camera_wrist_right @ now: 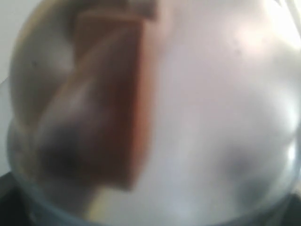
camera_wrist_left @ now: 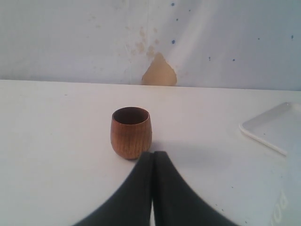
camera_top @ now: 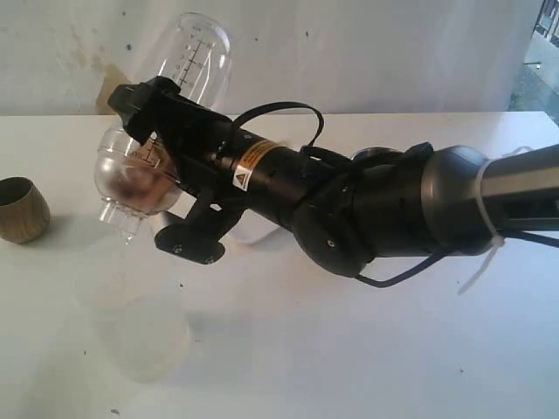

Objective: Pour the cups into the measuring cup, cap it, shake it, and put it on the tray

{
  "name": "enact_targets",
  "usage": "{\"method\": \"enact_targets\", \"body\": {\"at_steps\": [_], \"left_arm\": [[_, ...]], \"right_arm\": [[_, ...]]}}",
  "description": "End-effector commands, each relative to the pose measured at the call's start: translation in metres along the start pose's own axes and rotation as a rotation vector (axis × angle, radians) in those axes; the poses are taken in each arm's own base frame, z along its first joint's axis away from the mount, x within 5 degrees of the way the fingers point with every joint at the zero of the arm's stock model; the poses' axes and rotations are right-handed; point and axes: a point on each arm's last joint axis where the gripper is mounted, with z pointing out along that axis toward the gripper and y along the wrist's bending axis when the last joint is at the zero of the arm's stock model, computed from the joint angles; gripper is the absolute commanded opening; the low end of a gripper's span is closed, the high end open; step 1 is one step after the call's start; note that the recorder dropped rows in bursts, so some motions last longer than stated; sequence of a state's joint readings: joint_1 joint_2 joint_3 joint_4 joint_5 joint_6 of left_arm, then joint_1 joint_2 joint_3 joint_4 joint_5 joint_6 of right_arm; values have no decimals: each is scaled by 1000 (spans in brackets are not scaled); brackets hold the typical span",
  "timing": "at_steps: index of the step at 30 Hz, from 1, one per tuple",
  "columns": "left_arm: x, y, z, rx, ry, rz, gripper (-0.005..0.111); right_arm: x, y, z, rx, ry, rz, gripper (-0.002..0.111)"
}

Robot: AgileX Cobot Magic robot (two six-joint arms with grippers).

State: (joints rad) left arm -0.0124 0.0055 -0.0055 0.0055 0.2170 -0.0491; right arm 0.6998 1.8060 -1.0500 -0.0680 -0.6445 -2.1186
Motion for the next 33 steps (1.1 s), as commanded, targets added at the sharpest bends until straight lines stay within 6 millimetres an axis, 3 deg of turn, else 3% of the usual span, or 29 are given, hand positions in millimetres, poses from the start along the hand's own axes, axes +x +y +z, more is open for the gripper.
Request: {"method": "enact_targets", "body": {"at_steps": [1,33], "left_arm": [[1,0,0,-2,-7,5,0],[1,0,0,-2,-7,5,0]], "right_arm": [[8,-11,0,74,40,-29,0],[4,-9,-1,59,1,-63,0]]}}
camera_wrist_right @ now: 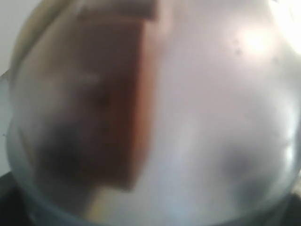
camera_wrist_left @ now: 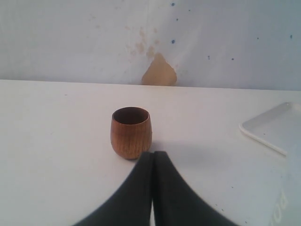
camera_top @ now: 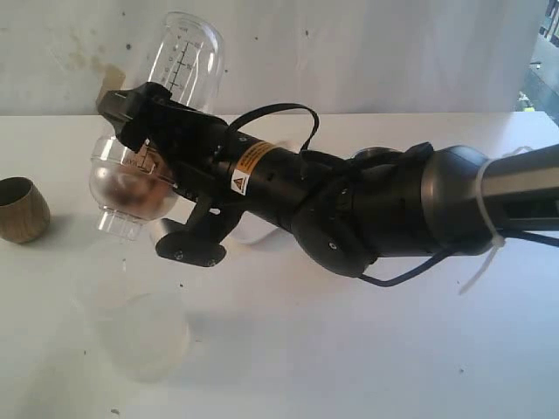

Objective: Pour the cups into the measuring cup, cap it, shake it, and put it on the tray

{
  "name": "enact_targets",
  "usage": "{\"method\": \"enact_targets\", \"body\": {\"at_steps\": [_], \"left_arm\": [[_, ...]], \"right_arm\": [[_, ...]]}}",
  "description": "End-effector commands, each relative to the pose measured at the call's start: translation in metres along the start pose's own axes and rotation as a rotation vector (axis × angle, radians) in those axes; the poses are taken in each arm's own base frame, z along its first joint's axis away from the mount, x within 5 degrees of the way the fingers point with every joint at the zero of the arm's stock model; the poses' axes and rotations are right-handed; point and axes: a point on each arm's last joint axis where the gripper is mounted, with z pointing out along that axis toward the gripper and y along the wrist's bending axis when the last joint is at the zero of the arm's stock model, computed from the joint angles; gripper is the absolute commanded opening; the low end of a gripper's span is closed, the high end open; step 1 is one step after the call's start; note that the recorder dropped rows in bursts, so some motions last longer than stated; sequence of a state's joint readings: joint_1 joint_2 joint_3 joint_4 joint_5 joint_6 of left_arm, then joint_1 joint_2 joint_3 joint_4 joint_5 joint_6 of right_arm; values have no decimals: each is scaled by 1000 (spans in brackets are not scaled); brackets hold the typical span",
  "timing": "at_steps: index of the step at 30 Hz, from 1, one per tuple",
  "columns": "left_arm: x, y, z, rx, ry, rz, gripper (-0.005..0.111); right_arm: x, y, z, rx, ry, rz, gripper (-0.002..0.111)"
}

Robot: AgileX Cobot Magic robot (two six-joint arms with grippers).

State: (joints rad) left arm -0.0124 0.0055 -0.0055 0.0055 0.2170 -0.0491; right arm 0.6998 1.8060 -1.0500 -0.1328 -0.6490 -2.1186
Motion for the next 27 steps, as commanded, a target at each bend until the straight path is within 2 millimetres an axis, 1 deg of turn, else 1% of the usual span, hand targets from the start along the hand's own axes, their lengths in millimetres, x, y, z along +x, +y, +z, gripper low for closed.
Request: {"method": "enact_targets", "body": {"at_steps": [1,8,17,27], "left_arm": [[1,0,0,-2,-7,5,0],[1,0,0,-2,-7,5,0],[1,0,0,-2,-7,5,0],[1,0,0,-2,-7,5,0]], "right_arm": [[7,-6,-1,34,33,-12,0],[9,-9,-1,60,50,-11,0],[15,-18,-3,169,118,-12,0],[17,-18,-3,161,132,6,0]]}}
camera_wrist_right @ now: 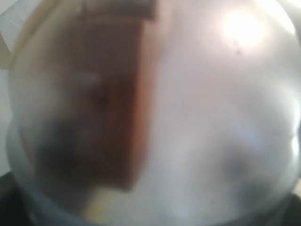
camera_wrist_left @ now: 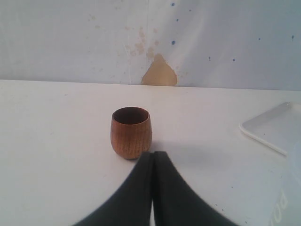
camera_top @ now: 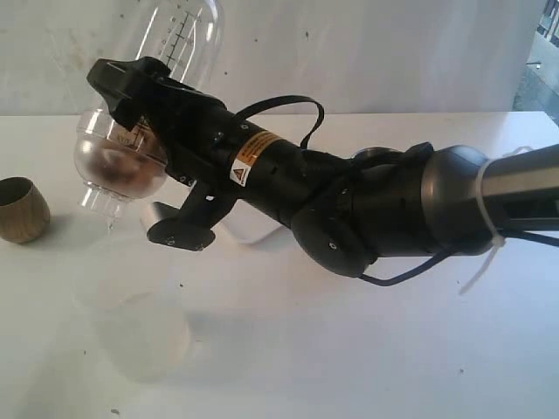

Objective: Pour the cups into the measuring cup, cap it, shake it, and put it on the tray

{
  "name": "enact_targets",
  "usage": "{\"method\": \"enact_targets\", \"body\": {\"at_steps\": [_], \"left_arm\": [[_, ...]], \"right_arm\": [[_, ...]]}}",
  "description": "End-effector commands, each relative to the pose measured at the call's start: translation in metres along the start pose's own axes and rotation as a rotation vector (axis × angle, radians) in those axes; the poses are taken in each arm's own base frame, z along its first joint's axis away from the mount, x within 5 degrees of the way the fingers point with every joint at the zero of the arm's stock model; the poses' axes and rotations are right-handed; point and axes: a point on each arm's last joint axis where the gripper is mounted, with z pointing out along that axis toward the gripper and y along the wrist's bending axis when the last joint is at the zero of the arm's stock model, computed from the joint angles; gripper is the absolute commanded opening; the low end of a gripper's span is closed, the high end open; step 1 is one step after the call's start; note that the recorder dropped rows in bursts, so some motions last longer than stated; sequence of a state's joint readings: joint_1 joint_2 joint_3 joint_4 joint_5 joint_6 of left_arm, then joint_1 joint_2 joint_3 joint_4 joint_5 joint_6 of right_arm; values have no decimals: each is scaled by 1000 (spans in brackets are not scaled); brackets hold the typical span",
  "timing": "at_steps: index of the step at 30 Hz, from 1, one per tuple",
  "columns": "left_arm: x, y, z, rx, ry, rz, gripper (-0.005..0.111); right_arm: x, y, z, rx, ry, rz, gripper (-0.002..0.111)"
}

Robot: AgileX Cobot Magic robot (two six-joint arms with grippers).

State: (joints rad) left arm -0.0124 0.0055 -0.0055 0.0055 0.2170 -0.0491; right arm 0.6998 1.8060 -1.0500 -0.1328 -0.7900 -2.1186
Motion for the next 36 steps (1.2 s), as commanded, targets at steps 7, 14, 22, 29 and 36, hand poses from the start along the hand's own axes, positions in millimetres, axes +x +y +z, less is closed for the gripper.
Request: {"method": "enact_targets", "body": {"at_steps": [7,14,22,29,36], "left_arm": [[1,0,0,-2,-7,5,0],[1,0,0,-2,-7,5,0],[1,0,0,-2,-7,5,0],[1,0,0,-2,-7,5,0],[1,0,0,-2,-7,5,0]], "right_arm": [[14,-5,-1,36,83,19,0],[14,-6,-1,42,89,20,0],[14,-6,-1,42,89,20,0],[14,-6,-1,42,89,20,0],[14,-6,-1,42,89,20,0]]}}
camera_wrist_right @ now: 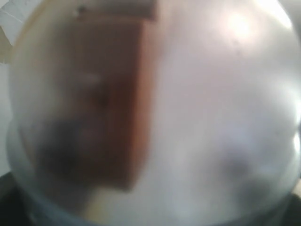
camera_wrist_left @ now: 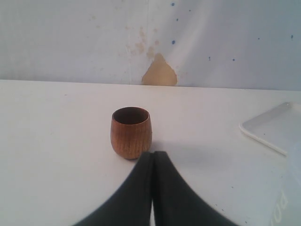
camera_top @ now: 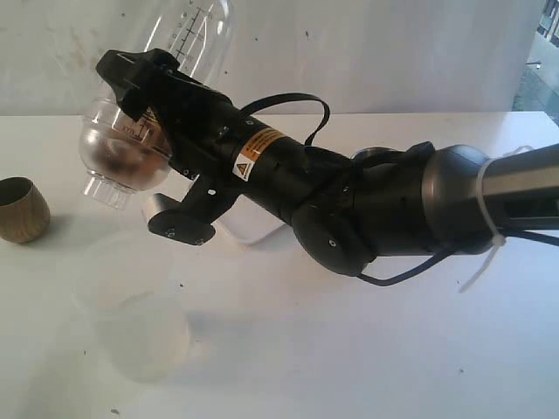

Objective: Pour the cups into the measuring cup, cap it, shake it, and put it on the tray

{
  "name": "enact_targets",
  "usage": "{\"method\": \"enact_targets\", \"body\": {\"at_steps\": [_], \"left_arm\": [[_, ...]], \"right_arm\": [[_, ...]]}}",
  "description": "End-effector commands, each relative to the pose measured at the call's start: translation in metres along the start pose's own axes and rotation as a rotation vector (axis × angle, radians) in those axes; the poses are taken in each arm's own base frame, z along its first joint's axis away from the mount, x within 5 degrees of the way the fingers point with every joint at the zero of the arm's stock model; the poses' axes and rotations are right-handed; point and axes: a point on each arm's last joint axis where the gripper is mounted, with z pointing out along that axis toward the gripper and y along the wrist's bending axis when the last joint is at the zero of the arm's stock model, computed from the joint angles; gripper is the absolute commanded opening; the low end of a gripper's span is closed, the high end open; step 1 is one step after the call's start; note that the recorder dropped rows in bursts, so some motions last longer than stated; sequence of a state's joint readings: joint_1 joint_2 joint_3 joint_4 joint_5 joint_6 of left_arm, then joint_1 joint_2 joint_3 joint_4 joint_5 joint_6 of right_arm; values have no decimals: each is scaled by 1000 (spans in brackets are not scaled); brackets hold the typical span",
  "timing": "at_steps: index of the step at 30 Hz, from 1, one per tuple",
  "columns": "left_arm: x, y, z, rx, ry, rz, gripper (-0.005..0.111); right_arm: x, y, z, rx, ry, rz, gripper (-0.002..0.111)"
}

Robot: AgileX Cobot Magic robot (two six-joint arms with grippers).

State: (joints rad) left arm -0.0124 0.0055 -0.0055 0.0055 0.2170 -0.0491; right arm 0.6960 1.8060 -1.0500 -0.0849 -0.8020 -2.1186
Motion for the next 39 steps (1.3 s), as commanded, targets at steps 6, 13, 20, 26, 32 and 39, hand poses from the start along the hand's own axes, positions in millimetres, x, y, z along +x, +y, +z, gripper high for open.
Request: {"method": "enact_targets", "body": {"at_steps": [6,13,20,26,32,39], "left_arm": [[1,0,0,-2,-7,5,0],[1,0,0,-2,-7,5,0],[1,0,0,-2,-7,5,0],[1,0,0,-2,-7,5,0],[1,0,0,-2,-7,5,0],[1,0,0,-2,-7,5,0]], "right_arm": [[10,-8,0,53,50,-12,0],[10,-8,0,53,50,-12,0],[10,-8,0,53,50,-12,0],[2,-8,0,42,0,-35,0],[9,-6,-2,35,81,33,0],[20,0,-8,32,213,623,0]]}}
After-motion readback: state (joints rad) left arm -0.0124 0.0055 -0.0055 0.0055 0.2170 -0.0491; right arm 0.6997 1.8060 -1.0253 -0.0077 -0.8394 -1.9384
